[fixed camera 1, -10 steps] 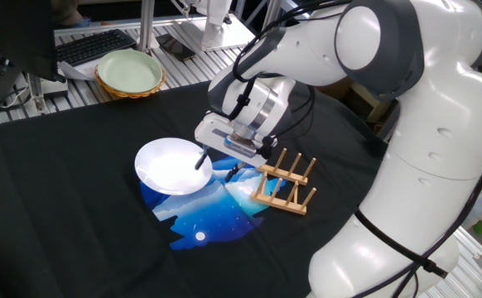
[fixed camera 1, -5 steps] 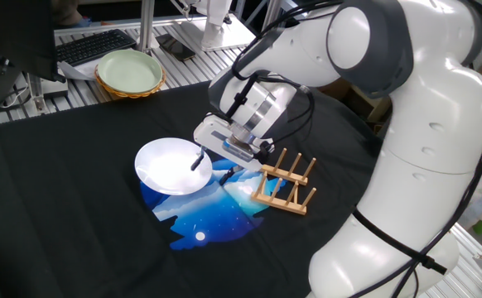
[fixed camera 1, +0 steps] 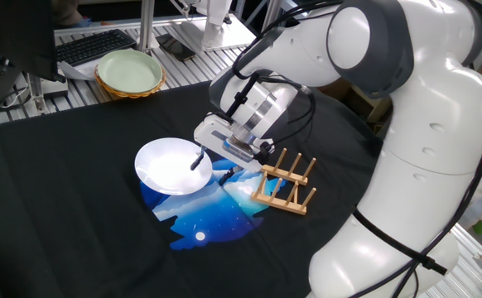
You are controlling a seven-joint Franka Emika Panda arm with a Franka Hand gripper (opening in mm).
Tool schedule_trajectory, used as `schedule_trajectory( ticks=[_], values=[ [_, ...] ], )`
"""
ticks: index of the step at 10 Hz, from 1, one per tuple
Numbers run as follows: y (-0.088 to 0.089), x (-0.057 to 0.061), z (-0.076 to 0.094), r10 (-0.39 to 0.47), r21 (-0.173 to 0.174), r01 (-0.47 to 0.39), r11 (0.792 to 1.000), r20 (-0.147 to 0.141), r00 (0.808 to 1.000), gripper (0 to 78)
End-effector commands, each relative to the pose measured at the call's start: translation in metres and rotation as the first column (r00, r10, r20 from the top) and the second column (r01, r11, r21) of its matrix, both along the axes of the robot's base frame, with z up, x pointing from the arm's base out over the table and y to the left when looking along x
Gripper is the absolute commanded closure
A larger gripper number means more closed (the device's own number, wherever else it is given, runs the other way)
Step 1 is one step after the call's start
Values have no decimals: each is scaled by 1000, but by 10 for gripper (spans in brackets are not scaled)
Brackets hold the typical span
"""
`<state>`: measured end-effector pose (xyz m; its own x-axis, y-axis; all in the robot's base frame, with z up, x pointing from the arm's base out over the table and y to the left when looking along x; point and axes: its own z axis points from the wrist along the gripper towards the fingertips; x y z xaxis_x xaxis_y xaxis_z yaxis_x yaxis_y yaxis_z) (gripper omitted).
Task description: Put the dish on the dish rack
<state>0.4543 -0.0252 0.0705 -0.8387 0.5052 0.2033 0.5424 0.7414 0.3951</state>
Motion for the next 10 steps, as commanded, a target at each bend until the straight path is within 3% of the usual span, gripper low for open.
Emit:
schedule_trajectory(
  ticks=[1, 4, 5, 10],
  values=[
    [8, -3, 6, -14, 7, 14, 1000, 1, 1000, 1],
    [9, 0, 7, -20, 5, 20, 1000, 12, 1000, 1],
    [9, 3, 5, -24, -6, 24, 1000, 38, 999, 1],
    [10, 12, 8, -7, -31, 9, 999, 64, 998, 1]
  ],
)
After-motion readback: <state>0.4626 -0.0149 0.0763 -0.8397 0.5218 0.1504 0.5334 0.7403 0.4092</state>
